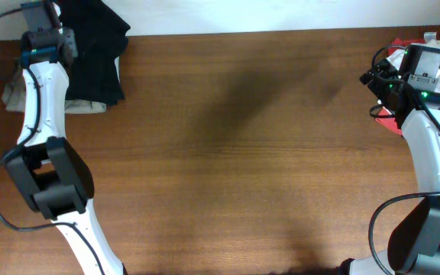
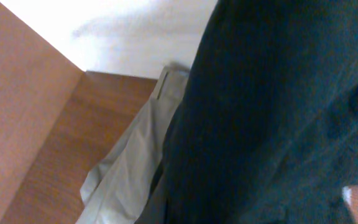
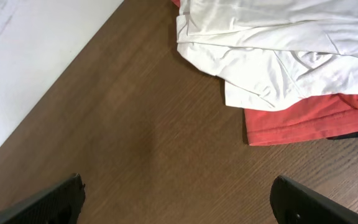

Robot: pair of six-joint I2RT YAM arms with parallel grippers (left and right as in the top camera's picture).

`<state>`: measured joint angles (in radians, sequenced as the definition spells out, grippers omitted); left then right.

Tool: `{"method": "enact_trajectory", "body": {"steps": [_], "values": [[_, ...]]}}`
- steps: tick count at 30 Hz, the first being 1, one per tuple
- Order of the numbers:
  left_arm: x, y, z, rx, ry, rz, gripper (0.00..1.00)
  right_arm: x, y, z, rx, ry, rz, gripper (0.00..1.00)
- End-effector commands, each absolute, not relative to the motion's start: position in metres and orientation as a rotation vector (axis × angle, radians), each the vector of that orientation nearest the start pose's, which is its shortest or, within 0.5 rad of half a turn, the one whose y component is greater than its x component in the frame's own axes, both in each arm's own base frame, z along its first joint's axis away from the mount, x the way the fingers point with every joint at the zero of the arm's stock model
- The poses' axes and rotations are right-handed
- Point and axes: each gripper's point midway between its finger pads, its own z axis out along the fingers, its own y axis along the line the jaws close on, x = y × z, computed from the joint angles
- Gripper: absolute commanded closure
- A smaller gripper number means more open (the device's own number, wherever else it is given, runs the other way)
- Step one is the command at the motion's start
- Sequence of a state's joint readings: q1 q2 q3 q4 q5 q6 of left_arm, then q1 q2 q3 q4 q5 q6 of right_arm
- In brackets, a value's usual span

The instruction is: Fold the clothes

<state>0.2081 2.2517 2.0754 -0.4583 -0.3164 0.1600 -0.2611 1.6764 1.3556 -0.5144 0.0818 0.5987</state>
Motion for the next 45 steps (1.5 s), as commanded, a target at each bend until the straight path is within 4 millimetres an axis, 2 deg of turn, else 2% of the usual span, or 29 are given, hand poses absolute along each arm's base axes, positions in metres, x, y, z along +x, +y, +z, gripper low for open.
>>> {"method": "enact_trajectory", "body": {"steps": [1,7,12,13,14,15,16,17,20,22,23,24,25,27,28,30,32,35,37,40,45], "values": [[0.613,0.226,0.182,-0.332,2.151,0.606,0.99,0.445,-0.135,0.177,1.039,2.157,0.05,0.01],[0.619,0.272,0.147,-0.362,2.115,0.669,0.99,0.445,-0.135,0.177,1.039,2.157,0.05,0.01],[0.619,0.292,0.134,-0.379,2.095,0.693,0.98,0.445,-0.135,0.177,1.039,2.157,0.049,0.01],[0.618,0.295,0.132,-0.383,2.094,0.696,0.92,0.445,-0.135,0.177,1.039,2.157,0.05,0.01],[0.618,0.297,0.128,-0.387,2.097,0.697,0.77,0.445,-0.135,0.177,1.039,2.157,0.05,0.01],[0.618,0.298,0.126,-0.389,2.097,0.699,0.47,0.445,-0.135,0.177,1.039,2.157,0.049,0.01],[0.617,0.3,0.124,-0.394,2.098,0.704,0.03,0.445,-0.135,0.177,1.039,2.157,0.049,0.01],[0.615,0.304,0.126,-0.407,2.09,0.723,0.01,0.445,-0.135,0.177,1.039,2.157,0.05,0.01],[0.607,0.317,0.149,-0.475,2.036,0.829,0.01,0.445,-0.135,0.177,1.039,2.157,0.05,0.01],[0.606,0.313,0.169,-0.462,2.026,0.807,0.01,0.445,-0.135,0.177,1.039,2.157,0.05,0.01],[0.608,0.306,0.172,-0.434,2.038,0.765,0.08,0.445,-0.135,0.177,1.039,2.157,0.05,0.01],[0.61,0.3,0.172,-0.409,2.058,0.723,0.23,0.445,-0.135,0.177,1.039,2.157,0.05,0.01],[0.61,0.294,0.166,-0.384,2.092,0.681,0.43,0.445,-0.135,0.177,1.039,2.157,0.05,0.01],[0.602,0.27,0.132,-0.321,2.253,0.535,0.77,0.445,-0.135,0.177,1.039,2.157,0.05,0.01],[0.595,0.263,0.118,-0.352,2.312,0.479,0.88,0.445,-0.135,0.177,1.039,2.157,0.05,0.01],[0.574,0.255,0.093,-0.481,2.411,0.399,0.97,0.445,-0.135,0.177,1.039,2.157,0.05,0.01],[0.56,0.245,0.07,-0.535,2.502,0.335,0.98,0.445,-0.135,0.177,1.039,2.157,0.05,0.01],[0.545,0.241,0.042,-0.549,2.601,0.328,0.98,0.445,-0.135,0.177,1.039,2.157,0.049,0.01],[0.528,0.25,0.028,-0.589,2.658,0.396,0.98,0.445,-0.135,0.177,1.039,2.157,0.049,0.01],[0.509,0.272,0.024,-0.654,2.679,0.556,0.98,0.445,-0.135,0.177,1.039,2.157,0.049,0.01],[0.479,0.291,0.019,-0.818,2.71,0.565,0.98,0.445,-0.135,0.177,1.039,2.157,0.05,0.01]]}}
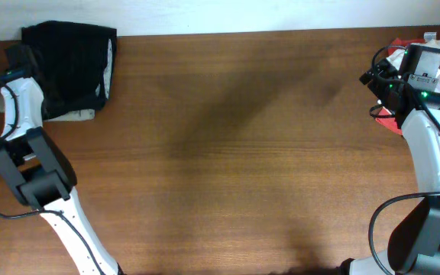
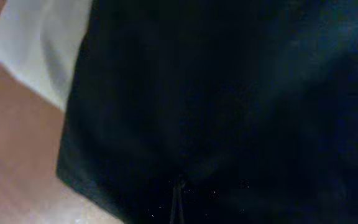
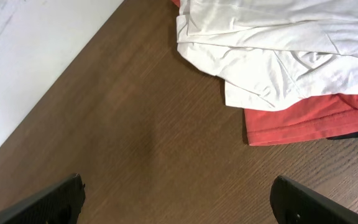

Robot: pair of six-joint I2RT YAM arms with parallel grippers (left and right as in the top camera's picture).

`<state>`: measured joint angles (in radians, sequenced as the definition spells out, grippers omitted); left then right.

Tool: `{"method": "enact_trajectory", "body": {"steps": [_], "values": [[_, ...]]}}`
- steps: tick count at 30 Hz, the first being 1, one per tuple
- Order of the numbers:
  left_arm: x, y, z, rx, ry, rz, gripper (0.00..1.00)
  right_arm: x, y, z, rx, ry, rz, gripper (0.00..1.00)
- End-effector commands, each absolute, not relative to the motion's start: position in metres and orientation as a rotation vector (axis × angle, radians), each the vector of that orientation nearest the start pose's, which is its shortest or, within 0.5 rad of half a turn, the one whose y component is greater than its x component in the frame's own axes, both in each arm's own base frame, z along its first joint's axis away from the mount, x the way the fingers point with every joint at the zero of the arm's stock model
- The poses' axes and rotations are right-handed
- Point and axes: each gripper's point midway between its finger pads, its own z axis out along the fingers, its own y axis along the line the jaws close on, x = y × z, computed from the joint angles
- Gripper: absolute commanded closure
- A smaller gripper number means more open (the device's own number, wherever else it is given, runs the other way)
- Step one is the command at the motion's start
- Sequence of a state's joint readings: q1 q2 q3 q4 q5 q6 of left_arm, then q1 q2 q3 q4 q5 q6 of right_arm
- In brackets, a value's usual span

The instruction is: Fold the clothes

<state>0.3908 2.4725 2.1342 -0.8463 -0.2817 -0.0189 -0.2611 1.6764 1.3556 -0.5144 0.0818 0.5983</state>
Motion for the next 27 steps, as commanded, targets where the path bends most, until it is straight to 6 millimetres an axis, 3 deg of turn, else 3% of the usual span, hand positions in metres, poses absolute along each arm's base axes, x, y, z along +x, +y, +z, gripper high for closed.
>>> {"method": "enact_trajectory", "body": {"steps": [1,3,7,9,11,13,18,20,21,27], "values": [[0.476,0.29,0.021,-0.828,2.716,0.555,0.98,0.445,-0.135,0.177,1.039,2.157,0.05,0.01],[0.476,0.288,0.029,-0.851,2.698,0.549,0.98,0.445,-0.135,0.177,1.039,2.157,0.05,0.01],[0.497,0.262,0.076,-0.794,2.621,0.393,0.98,0.445,-0.135,0.177,1.039,2.157,0.05,0.01],[0.505,0.245,0.1,-0.761,2.587,0.301,0.86,0.445,-0.135,0.177,1.039,2.157,0.049,0.02],[0.506,0.234,0.118,-0.778,2.556,0.27,0.82,0.445,-0.135,0.177,1.039,2.157,0.05,0.01],[0.506,0.234,0.125,-0.776,2.546,0.291,0.83,0.445,-0.135,0.177,1.039,2.157,0.049,0.02],[0.47,0.283,0.112,-0.979,2.534,0.467,0.84,0.444,-0.135,0.176,1.039,2.158,0.049,0.01],[0.451,0.298,0.102,-1.104,2.535,0.462,0.99,0.445,-0.135,0.177,1.039,2.157,0.05,0.01],[0.44,0.305,0.094,-1.194,2.529,0.45,0.99,0.445,-0.135,0.177,1.039,2.157,0.049,0.01],[0.422,0.311,0.028,-1.356,2.612,0.181,0.99,0.445,-0.135,0.177,1.039,2.157,0.049,0.01]]}}
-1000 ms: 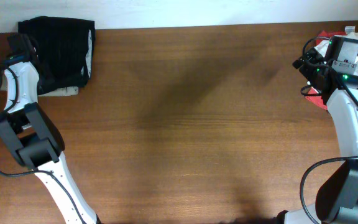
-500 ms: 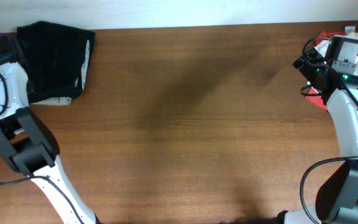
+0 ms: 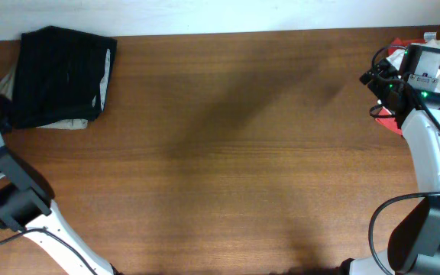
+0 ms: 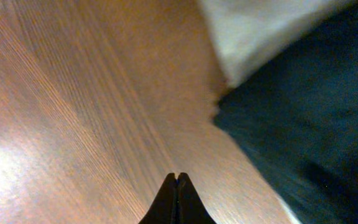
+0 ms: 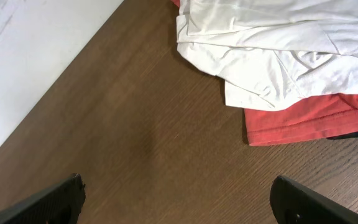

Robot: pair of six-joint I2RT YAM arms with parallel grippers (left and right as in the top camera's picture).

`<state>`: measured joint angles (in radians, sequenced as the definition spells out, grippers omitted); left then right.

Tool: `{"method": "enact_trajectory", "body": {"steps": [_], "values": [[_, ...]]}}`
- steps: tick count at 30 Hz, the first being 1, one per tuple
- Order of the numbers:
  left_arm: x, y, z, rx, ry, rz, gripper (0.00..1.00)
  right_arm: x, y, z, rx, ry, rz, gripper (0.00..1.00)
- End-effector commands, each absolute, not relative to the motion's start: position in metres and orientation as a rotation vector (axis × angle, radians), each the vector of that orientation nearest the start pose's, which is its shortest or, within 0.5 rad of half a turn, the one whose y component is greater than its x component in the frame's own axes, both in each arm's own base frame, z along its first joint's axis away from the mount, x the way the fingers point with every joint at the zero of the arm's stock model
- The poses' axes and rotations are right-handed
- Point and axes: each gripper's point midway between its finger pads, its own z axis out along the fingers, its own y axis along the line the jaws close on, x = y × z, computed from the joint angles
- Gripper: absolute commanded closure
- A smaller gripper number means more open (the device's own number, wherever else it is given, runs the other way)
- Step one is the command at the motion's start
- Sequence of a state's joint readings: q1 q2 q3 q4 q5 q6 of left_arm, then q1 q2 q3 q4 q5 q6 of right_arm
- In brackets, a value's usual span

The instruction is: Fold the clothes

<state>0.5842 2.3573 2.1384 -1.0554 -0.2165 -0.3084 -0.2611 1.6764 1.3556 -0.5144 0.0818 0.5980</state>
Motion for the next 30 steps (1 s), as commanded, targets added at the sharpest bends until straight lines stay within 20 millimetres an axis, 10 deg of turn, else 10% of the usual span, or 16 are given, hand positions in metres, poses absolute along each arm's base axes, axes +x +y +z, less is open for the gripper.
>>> {"method": "enact_trajectory", "body": {"steps": [1,8,25,30], "values": [[0.423,0.309,0.019,-1.361,2.623,0.148,0.99,0.445,-0.135,0.177,1.039,2.157,0.05,0.01],[0.451,0.283,-0.025,-1.29,2.666,0.044,0.99,0.445,-0.135,0.177,1.039,2.157,0.05,0.01],[0.508,0.22,-0.029,-1.174,2.627,-0.126,0.98,0.445,-0.135,0.177,1.039,2.157,0.05,0.01],[0.501,0.215,-0.03,-1.184,2.659,-0.123,0.78,0.445,-0.135,0.177,1.039,2.157,0.05,0.01]]}}
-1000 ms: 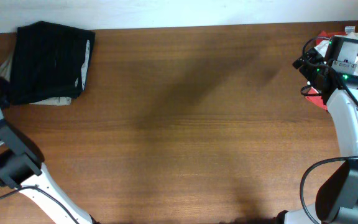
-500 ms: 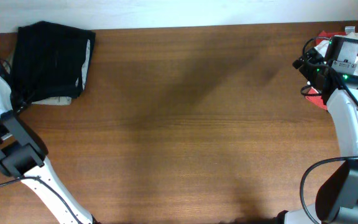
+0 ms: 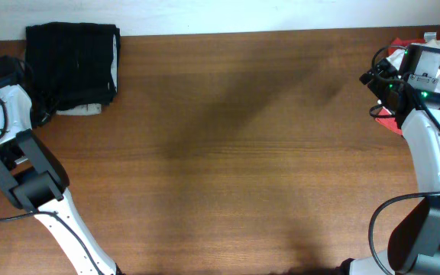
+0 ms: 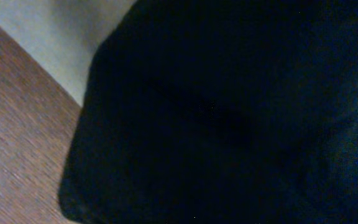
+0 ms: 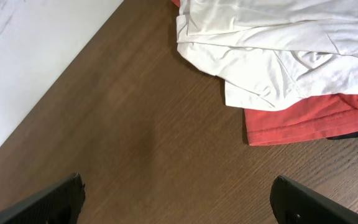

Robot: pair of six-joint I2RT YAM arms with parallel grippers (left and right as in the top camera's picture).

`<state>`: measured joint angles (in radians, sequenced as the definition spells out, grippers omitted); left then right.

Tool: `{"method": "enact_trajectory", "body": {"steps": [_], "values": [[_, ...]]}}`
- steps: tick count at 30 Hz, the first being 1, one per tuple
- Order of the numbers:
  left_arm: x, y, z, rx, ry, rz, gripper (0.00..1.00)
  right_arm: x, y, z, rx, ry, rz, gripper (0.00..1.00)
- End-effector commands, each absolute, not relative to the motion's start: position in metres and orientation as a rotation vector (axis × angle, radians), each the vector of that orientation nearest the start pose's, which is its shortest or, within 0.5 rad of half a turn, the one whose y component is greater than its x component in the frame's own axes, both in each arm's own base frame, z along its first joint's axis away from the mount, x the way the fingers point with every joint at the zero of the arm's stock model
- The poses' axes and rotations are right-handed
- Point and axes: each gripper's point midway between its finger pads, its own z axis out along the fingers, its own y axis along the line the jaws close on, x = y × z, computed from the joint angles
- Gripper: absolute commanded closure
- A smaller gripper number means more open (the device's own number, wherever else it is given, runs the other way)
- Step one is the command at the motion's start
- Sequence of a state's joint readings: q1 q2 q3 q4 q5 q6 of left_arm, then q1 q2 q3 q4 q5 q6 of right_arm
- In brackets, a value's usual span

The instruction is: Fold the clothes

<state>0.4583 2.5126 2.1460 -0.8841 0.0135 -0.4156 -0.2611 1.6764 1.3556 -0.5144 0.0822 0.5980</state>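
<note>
A folded black garment [image 3: 72,66] lies at the table's far left corner on top of a pale garment [image 3: 90,109] that peeks out below it. My left gripper [image 3: 21,75] is against the black garment's left edge. In the left wrist view black cloth [image 4: 241,118] fills the frame and hides the fingers. My right gripper [image 5: 179,205] hangs open over bare wood at the far right, with nothing between its fingers [image 5: 58,198]. A white garment [image 5: 278,56] lies on a red one [image 5: 303,124] just ahead of it.
The wooden table [image 3: 235,153] runs between the two arms. A white wall borders its far edge [image 3: 243,15]. The white and red clothes pile [image 3: 392,114] sits at the right edge, under the right arm.
My left gripper was shut over bare wood left of the stack; now it is against the black garment, which sits slightly further up and right and squarer. The right arm has not moved.
The black garment first lay loosely heaped over the pale one with my left wrist above its back edge. Then it lay flat as a folded rectangle. Then my left gripper was shut beside it over wood, and now is against it. The right gripper stayed open throughout.
</note>
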Motion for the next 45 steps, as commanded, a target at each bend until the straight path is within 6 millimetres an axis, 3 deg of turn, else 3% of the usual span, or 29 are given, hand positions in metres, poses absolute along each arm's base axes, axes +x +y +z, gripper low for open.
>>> {"method": "enact_trajectory", "body": {"steps": [1,6,9,12,14,16,20,22,25,26,28,30,32,35,37,40,41,42,45], "values": [[0.498,0.216,-0.03,-1.194,2.669,-0.122,0.77,0.445,-0.135,0.177,1.039,2.157,0.05,0.01],[0.473,0.23,-0.02,-1.275,2.715,-0.062,0.77,0.445,-0.135,0.177,1.039,2.157,0.05,0.01],[0.464,0.247,-0.003,-1.313,2.707,0.005,0.78,0.445,-0.135,0.177,1.039,2.157,0.049,0.01],[0.458,0.269,0.036,-1.336,2.67,0.12,0.77,0.444,-0.135,0.176,1.039,2.158,0.05,0.01],[0.459,0.27,0.054,-1.332,2.657,0.123,0.76,0.445,-0.135,0.177,1.039,2.157,0.049,0.01],[0.463,0.267,0.084,-1.312,2.629,0.092,0.74,0.445,-0.135,0.177,1.039,2.157,0.05,0.01],[0.47,0.238,0.143,-1.213,2.6,-0.115,0.73,0.445,-0.135,0.177,1.039,2.157,0.049,0.01],[0.477,0.215,0.175,-1.071,2.58,-0.271,0.69,0.445,-0.135,0.177,1.039,2.157,0.05,0.02],[0.491,0.166,0.246,-0.703,2.46,-0.55,0.6,0.447,-0.127,0.176,1.031,2.167,0.118,0.01],[0.49,0.156,0.263,-0.665,2.429,-0.602,0.58,0.448,-0.123,0.176,1.023,2.173,0.142,0.01],[0.484,0.141,0.293,-0.598,2.388,-0.601,0.57,0.451,-0.107,0.176,0.987,2.205,0.258,0.01],[0.478,0.131,0.314,-0.552,2.366,-0.555,0.57,0.453,-0.077,0.193,0.883,2.221,0.499,0.01],[0.468,0.125,0.339,-0.519,2.326,-0.527,0.57,0.452,-0.062,0.217,0.807,2.186,0.641,0.01],[0.447,0.115,0.38,-0.47,2.252,-0.493,0.57,0.427,-0.063,0.259,0.733,2.135,0.61,0.01],[0.433,0.105,0.405,-0.433,2.207,-0.476,0.57,0.399,-0.057,0.292,0.658,2.107,0.562,0.01],[0.423,0.087,0.425,-0.376,2.177,-0.477,0.57,0.348,-0.041,0.323,0.587,2.102,0.518,0.01],[0.422,0.083,0.427,-0.365,2.175,-0.48,0.37,0.332,-0.036,0.326,0.573,2.117,0.51,0.01],[0.422,0.079,0.427,-0.354,2.176,-0.484,0.01,0.316,-0.031,0.326,0.549,2.143,0.494,0.01],[0.424,0.077,0.423,-0.356,2.192,-0.494,0.01,0.272,-0.032,0.317,0.606,2.212,0.391,0.01]]}}
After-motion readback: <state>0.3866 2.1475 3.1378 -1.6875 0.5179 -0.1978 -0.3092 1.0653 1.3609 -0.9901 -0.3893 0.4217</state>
